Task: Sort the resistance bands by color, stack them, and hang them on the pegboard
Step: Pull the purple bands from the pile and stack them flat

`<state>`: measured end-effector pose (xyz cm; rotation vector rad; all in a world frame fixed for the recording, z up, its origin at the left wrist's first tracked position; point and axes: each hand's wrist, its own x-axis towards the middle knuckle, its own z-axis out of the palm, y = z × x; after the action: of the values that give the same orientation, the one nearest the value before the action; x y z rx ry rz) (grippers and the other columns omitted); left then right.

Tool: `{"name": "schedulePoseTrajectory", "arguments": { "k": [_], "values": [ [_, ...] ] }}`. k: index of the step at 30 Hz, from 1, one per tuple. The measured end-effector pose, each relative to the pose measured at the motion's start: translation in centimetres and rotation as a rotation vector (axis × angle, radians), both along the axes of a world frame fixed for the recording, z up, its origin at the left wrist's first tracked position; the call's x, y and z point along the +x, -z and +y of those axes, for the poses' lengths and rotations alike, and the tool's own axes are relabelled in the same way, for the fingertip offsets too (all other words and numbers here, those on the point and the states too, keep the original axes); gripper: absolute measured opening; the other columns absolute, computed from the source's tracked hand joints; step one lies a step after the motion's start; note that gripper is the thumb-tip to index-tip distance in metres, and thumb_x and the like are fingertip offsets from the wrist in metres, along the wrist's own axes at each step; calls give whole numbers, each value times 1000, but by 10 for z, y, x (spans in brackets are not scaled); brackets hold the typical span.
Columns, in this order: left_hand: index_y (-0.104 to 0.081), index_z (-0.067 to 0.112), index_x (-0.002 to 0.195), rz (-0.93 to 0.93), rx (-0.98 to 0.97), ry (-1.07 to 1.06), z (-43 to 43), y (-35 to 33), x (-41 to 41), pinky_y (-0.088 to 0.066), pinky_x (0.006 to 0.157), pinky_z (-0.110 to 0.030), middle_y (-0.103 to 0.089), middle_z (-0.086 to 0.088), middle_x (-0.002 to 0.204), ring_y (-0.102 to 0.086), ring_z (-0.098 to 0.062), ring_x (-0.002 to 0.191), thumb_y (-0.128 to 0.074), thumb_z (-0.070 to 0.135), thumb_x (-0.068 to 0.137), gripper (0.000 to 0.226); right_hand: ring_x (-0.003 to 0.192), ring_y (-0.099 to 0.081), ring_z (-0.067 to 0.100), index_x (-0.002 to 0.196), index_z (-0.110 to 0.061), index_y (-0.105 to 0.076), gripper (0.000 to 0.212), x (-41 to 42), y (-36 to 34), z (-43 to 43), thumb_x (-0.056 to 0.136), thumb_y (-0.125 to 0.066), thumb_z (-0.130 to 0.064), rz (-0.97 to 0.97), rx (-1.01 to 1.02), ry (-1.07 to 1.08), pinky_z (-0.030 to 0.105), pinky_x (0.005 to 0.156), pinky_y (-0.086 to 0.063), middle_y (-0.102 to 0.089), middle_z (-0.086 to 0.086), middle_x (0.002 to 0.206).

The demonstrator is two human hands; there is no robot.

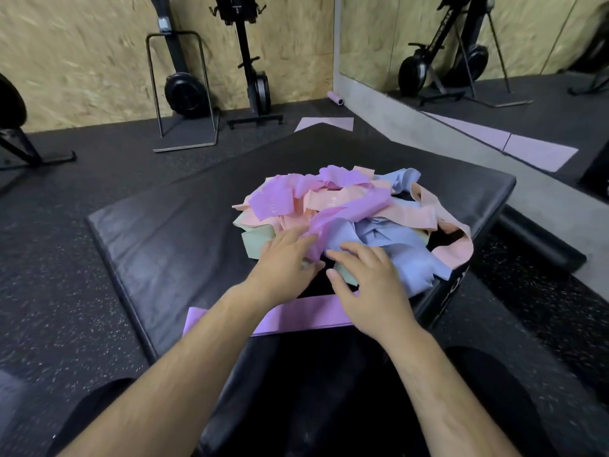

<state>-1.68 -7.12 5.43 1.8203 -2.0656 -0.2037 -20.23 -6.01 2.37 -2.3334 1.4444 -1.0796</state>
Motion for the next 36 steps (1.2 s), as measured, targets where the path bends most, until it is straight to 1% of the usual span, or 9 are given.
{"name": "schedulePoseTrajectory", "arguments": {
  "k": [6, 9, 11, 15, 17, 21, 25, 31, 36],
  "values": [
    [-67, 14, 121, 167, -130, 41, 14, -7, -1, -44, 98, -40, -65, 3, 115, -60, -12, 104, -62, 16, 98, 24, 126, -46, 13, 132, -34, -63, 37, 2, 0, -1, 95, -60, -40, -8, 21, -25, 35, 109, -36, -57, -16, 134],
    [-68, 17, 119, 340, -128, 39, 25, -24, -4, -40, 88, -10, -65, 8, 107, -52, 10, 92, -65, 13, 96, 24, 123, -47, 8, 135, -32, -59, 47, 6, -6, 0, 90, -73, -33, -115, 76, -87, 22, 107, -34, -58, -18, 132],
    [-67, 20, 120, 453, -97, 46, 32, -41, -7, -37, 83, -3, -63, 13, 107, -51, 15, 91, -67, 13, 95, 27, 117, -47, 2, 135, -32, -59, 48, 11, -16, 3, 89, -75, -31, -224, 122, -107, 14, 101, -34, -59, -21, 127],
    [-67, 27, 123, 589, -106, 56, 41, -81, -11, -40, 77, -7, -65, 18, 101, -57, 5, 84, -69, 14, 94, 32, 100, -57, 0, 122, -45, -58, 35, 16, -54, 8, 95, -68, -25, -487, 162, -92, 11, 82, -41, -64, -19, 105],
    [-66, 29, 125, 651, -121, 93, 43, -106, -11, -43, 74, -13, -67, 15, 96, -58, 3, 78, -69, 12, 93, 36, 92, -62, 5, 120, -39, -59, 34, 16, -80, 9, 95, -67, -16, -579, 123, -131, 12, 76, -43, -67, -15, 98],
    [-57, 42, 132, 746, -164, 198, 48, -157, -9, -56, 85, -34, -65, 3, 111, -66, -16, 92, -72, 19, 83, 57, 83, -65, 9, 120, -31, -58, 33, 12, -144, 10, 95, -69, -12, -687, 108, -225, 17, 72, -48, -71, -4, 86],
    [-58, 48, 126, 839, -204, 229, 55, -194, -7, -56, 89, -58, -63, -11, 106, -68, -35, 95, -76, 15, 82, 58, 84, -69, 10, 122, -27, -58, 33, 7, -203, 14, 95, -69, -13, -752, 155, -302, 18, 70, -52, -74, 3, 89],
    [-68, 34, 103, 820, -350, 143, 73, -222, -5, -53, 75, -47, -66, -13, 91, -59, -16, 76, -76, 15, 87, 25, 80, -64, 12, 106, -30, -69, 16, 5, -254, 23, 94, -70, -21, -711, 153, -321, 35, 78, -52, -76, 0, 88],
    [-73, 27, 93, 771, -459, 99, 86, -241, -4, -54, 60, -26, -67, -12, 90, -59, -11, 73, -73, 25, 92, 3, 81, -66, 5, 105, -23, -74, 12, 9, -274, 39, 94, -71, -18, -719, 150, -396, 21, 72, -51, -77, -1, 91]
  ]
}}
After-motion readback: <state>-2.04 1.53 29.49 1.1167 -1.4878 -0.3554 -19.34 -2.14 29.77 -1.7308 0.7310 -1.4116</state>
